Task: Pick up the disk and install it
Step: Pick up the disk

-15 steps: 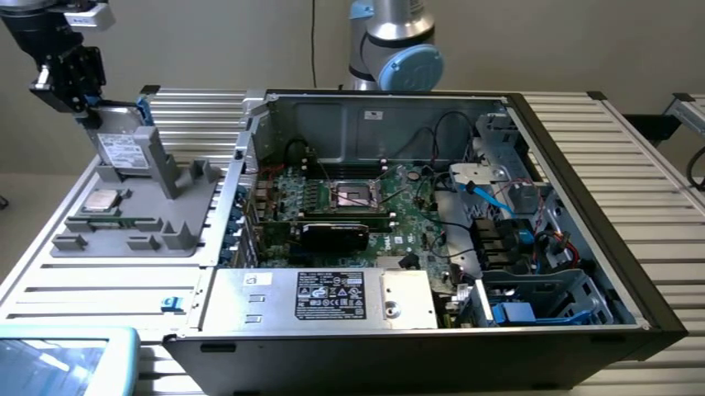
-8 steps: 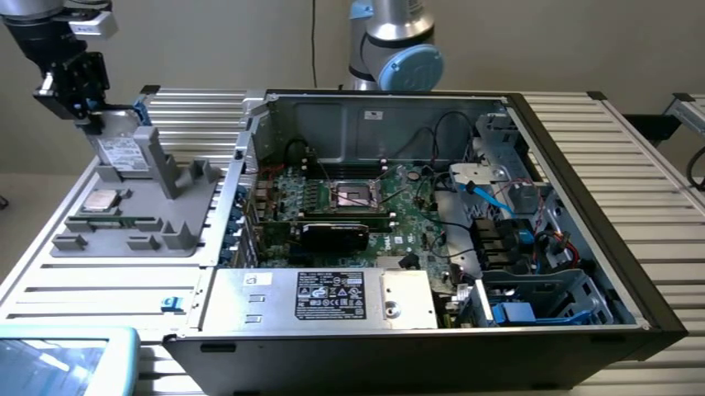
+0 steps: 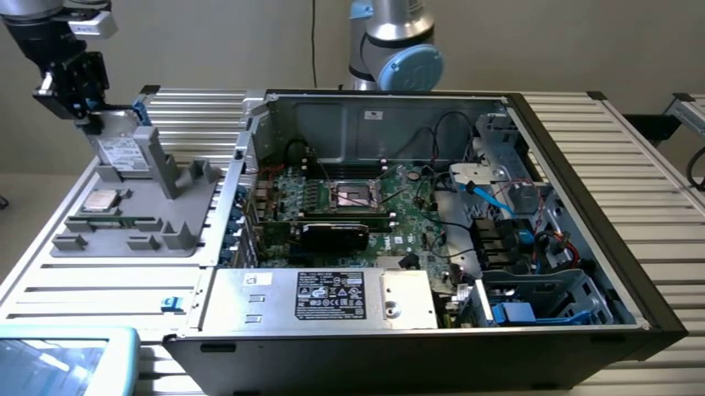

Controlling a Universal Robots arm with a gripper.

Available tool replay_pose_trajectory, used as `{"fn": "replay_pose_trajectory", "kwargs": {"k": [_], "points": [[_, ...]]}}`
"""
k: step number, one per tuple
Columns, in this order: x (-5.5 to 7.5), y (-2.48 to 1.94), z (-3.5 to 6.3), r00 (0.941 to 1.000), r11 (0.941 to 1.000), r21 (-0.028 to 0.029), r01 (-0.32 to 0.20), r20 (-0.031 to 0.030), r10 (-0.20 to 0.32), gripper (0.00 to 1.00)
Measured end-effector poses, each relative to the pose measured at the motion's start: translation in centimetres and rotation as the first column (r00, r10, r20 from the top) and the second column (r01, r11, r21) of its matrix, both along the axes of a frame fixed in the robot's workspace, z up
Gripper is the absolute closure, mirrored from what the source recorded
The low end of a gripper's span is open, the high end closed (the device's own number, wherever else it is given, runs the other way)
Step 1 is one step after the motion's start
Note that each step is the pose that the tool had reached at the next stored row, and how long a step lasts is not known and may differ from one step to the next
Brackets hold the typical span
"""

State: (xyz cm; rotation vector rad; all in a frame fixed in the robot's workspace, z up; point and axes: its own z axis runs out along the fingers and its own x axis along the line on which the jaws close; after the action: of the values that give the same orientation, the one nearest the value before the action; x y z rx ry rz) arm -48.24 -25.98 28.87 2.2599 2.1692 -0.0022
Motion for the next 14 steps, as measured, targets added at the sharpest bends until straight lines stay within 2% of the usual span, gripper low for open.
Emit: {"fn": "replay_pose_trajectory", "kwargs": {"k": [4,6,8,10,12,13,14], "points": [[-0.01,0.28,0.24,1.0,1.0,-0.0061,0.0,-0.0001,0.0,0.55],[-0.02,0.45,0.27,1.0,0.9999,-0.0122,0.0,-0.0001,0.0,0.55],[-0.03,0.6,0.27,1.0,0.9997,-0.0225,0.0,-0.0001,0.0,0.55],[-0.06,0.75,0.27,1.0,0.9993,-0.0366,0.0,-0.0001,0.0,0.55],[-0.14,0.78,0.27,1.0,0.9988,-0.0482,0.0,-0.0001,0.0,0.55],[-0.19,0.78,0.28,1.0,0.9987,-0.0519,0.0,-0.0002,0.0,0.55],[-0.24,0.78,0.28,1.0,0.9986,-0.053,0.0,-0.0001,0.0,0.55]]}}
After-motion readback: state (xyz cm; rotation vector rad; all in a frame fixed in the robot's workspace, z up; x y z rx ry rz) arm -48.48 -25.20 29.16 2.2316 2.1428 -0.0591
